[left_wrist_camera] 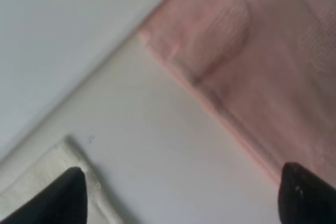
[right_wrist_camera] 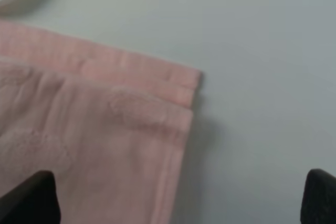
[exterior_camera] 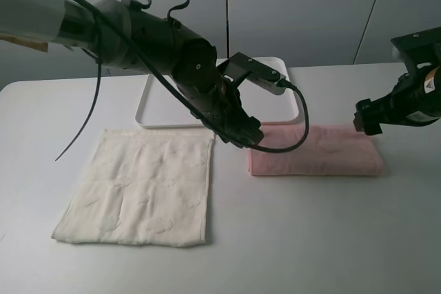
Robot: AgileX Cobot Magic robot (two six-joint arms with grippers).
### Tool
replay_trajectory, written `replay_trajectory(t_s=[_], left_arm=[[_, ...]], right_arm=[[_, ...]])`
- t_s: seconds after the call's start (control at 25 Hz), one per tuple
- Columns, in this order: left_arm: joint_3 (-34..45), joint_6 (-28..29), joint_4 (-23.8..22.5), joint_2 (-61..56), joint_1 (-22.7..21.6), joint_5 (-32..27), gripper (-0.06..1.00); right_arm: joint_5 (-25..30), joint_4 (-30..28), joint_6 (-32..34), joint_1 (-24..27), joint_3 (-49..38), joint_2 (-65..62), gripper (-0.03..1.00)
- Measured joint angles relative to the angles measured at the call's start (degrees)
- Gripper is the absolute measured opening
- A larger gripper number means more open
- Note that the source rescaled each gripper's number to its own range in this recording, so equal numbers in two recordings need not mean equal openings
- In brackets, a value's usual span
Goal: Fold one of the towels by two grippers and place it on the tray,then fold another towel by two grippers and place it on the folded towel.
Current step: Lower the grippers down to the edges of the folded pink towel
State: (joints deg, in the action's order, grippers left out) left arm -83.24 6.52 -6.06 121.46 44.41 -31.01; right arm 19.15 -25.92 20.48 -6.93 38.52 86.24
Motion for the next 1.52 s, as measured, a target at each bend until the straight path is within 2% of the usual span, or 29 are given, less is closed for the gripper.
replay_trajectory(t_s=[0.12,0.28,0.4,0.56,0.68,0.92,1.2,1.52], left_arm=[[-6.47,1.01,1.90,2.69,-0.47,-5.76,1.00],[-15.84,2.90,4.32,8.05,-0.47,-15.02,1.00],[-20.29,6.67,4.84,12.08,-0.47,-20.51,1.00],[-21.31,11.02,6.42,13.30,-0.47,-21.48,1.00],[-21.50,12.85,7.42,13.30,-0.47,-21.48,1.00],[-21.50,16.41,7.50,13.62,-0.47,-21.48,1.00],[-21.50,19.50,6.83,13.98,-0.47,-21.04,1.00],[-21.50,21.35,4.83,14.91,-0.47,-20.71,1.00]], right_arm=[[7.96,3.37,-3.42,0.00,5.31,0.65,1.00],[17.22,14.41,-13.52,0.00,11.09,3.80,1.00],[20.40,18.22,-15.81,0.00,14.77,5.85,1.00],[23.01,19.39,-16.83,0.00,17.79,7.21,1.00],[24.07,21.58,-18.60,1.42,18.52,7.73,1.00],[23.83,29.82,-23.24,7.67,18.62,8.54,1.00],[23.58,31.02,-26.35,8.41,18.62,11.03,1.00],[22.67,29.99,-26.48,8.41,18.62,14.68,1.00]])
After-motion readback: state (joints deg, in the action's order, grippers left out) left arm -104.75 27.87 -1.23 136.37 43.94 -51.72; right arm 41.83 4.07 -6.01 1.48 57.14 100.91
